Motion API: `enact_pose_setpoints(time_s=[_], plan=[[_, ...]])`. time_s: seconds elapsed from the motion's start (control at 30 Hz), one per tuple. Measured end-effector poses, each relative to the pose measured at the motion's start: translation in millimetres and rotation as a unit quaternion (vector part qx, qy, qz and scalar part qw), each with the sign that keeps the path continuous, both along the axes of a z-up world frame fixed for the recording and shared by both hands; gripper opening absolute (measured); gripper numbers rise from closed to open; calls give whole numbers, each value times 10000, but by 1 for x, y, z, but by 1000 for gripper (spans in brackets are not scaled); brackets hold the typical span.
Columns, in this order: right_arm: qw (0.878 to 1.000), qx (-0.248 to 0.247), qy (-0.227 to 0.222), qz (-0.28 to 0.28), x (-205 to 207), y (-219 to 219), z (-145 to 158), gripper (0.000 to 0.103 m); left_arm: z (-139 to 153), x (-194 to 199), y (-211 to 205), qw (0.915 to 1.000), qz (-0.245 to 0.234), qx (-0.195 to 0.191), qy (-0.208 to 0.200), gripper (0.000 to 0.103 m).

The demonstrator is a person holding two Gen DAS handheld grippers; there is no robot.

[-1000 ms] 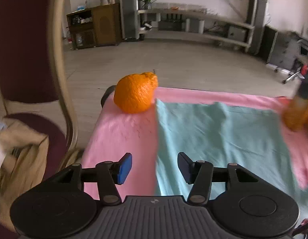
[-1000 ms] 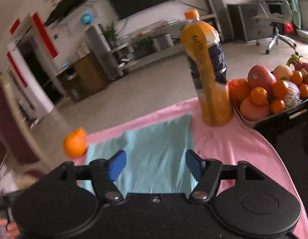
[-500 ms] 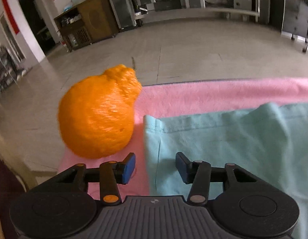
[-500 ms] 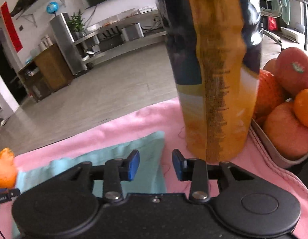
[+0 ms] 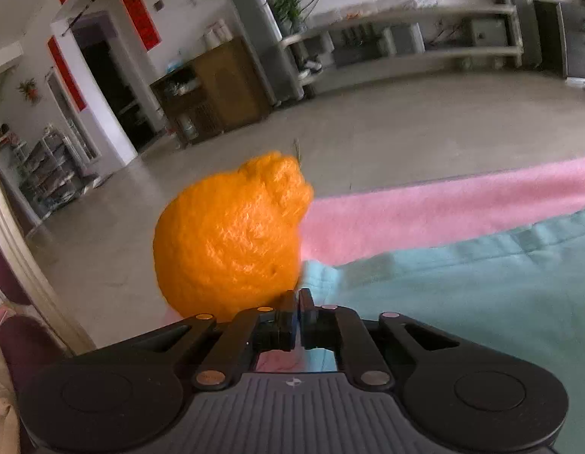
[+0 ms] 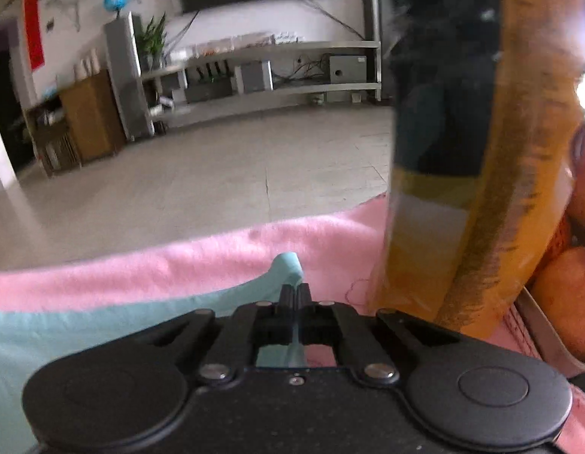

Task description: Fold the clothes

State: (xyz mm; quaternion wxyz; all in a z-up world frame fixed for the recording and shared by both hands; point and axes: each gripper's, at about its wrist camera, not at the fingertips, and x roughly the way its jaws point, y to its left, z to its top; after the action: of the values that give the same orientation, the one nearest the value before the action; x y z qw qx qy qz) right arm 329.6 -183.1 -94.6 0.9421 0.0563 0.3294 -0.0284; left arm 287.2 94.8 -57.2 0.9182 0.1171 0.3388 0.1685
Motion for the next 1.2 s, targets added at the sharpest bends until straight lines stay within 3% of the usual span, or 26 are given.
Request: enact_pose_setpoints(time_s=[0.1, 0.2, 0.27, 0.37, 0.43, 0.5, 0.53, 0.6, 0.63, 0.67, 0.73, 0.83, 0.93, 1.03, 1.13, 1.2], plan=[[9990, -255, 371, 43, 14, -1, -12, 5, 1, -7, 0, 10000, 33, 18, -23, 14], [9997, -40, 226, 43, 4, -12, -3, 24, 2, -14, 0, 10000, 54, 30, -51, 18], [9997, 206, 127, 76, -8, -20, 6, 25, 11, -34, -5, 9994, -254, -163, -167, 20], [9944, 979, 367, 175, -30, -35, 16, 25, 17, -62, -4, 9934, -673, -930, -19, 20], [9805, 1824, 697, 241, -45, -46, 13, 25, 12, -70, 3, 9869, -735, -1409, 278, 20], [9544, 2764, 1069, 348, -59, -57, 3, 25, 0, -80, 6, 9844, -539, -1572, 577, 18], [9380, 3208, 1254, 399, -66, -63, -3, 25, -4, -83, 11, 9847, -451, -1578, 579, 20], [9183, 3542, 1715, 424, -70, -67, -23, 24, 0, -86, 18, 9882, -221, -1369, 646, 19], [9190, 3507, 1769, 342, -73, -71, -30, 2, 2, -90, 23, 9901, -34, -1213, 711, 18], [9197, 3547, 1674, 183, -78, -82, -34, 0, 3, -93, 29, 9911, 154, -1072, 779, 15], [9178, 3679, 1473, -234, -89, -109, -36, 0, 4, -105, 52, 9862, 548, -1210, 989, 13], [9135, 3660, 1406, -1084, -116, -145, -25, 11, 29, -140, 70, 9837, 720, -1416, 844, 12], [9132, 3733, 1218, -1094, -154, -159, 10, 19, 69, -182, 60, 9890, 591, -1272, 470, 14], [9098, 3949, 996, -798, -193, -152, 46, 25, 98, -225, 45, 9859, 450, -1597, 233, 15], [9139, 3895, 986, -573, -212, -140, 52, 32, 96, -251, 32, 9758, 266, -2153, 277, 16], [9189, 3777, 1040, -462, -219, -132, 48, 35, 83, -243, 25, 9734, 192, -2231, 489, 16]])
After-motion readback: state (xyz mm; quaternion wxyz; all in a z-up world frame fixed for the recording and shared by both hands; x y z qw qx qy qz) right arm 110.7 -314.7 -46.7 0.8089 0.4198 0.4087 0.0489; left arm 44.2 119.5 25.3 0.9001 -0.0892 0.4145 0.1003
